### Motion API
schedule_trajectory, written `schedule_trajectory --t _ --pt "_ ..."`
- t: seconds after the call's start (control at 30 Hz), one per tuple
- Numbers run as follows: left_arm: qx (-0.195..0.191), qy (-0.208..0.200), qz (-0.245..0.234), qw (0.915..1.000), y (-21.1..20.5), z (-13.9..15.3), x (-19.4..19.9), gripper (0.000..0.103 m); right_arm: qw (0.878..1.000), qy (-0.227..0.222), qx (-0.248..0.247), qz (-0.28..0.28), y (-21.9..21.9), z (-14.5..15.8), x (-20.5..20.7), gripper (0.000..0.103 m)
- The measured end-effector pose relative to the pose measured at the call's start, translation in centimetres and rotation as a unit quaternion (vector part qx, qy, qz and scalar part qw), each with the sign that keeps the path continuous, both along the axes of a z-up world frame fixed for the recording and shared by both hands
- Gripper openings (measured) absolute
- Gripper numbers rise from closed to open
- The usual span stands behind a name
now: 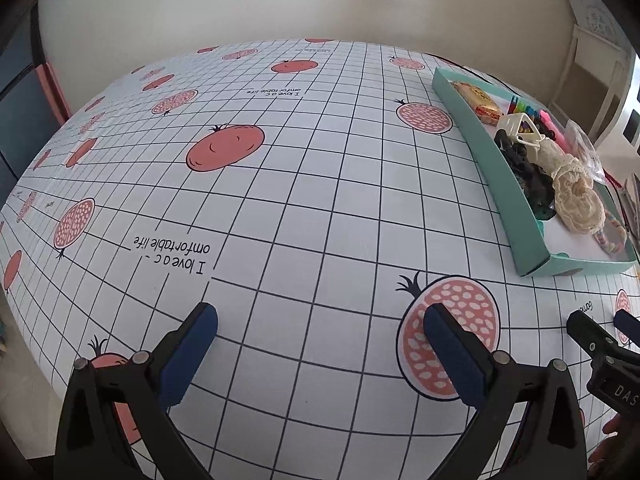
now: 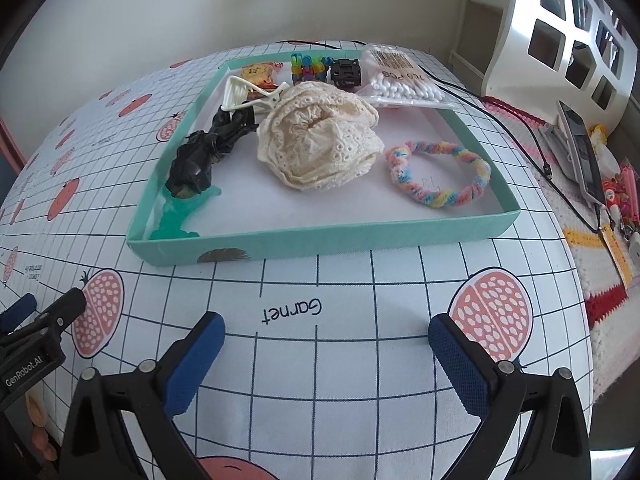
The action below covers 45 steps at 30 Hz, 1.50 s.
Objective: Organize objects
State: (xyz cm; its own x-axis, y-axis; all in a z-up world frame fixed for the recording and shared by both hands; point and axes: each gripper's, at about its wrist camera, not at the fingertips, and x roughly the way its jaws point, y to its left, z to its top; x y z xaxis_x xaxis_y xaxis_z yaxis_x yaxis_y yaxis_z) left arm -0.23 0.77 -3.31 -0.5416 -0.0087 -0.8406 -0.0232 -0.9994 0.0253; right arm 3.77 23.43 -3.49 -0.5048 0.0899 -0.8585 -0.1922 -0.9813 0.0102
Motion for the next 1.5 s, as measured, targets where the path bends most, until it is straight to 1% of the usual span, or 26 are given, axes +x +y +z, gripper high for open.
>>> schedule_trajectory --t 0.2,0.53,0.7,1.5 --pt "0.001 0.013 -0.006 0.9999 -0.13 -0.04 0.12 0.103 1.0 0.012 0.003 -0.002 -0.06 -0.08 0.16 0.103" --pt "0.002 0.037 -0.002 0.9993 -0.07 -0.14 0.53 0.103 0.999 0.038 0.009 -0.002 -0.1 -0.18 0.62 0.103" --pt "0.001 0.043 -0.002 0.9991 -0.07 -0.21 0.63 0.103 0.999 0.042 0.01 -0.002 -0.1 -0.2 0.66 0.103" --pt "0.001 0.047 -0.002 0.9989 -0.04 -0.29 0.74 0.103 0.999 0.049 0.013 -0.005 -0.17 -0.16 0.56 0.103"
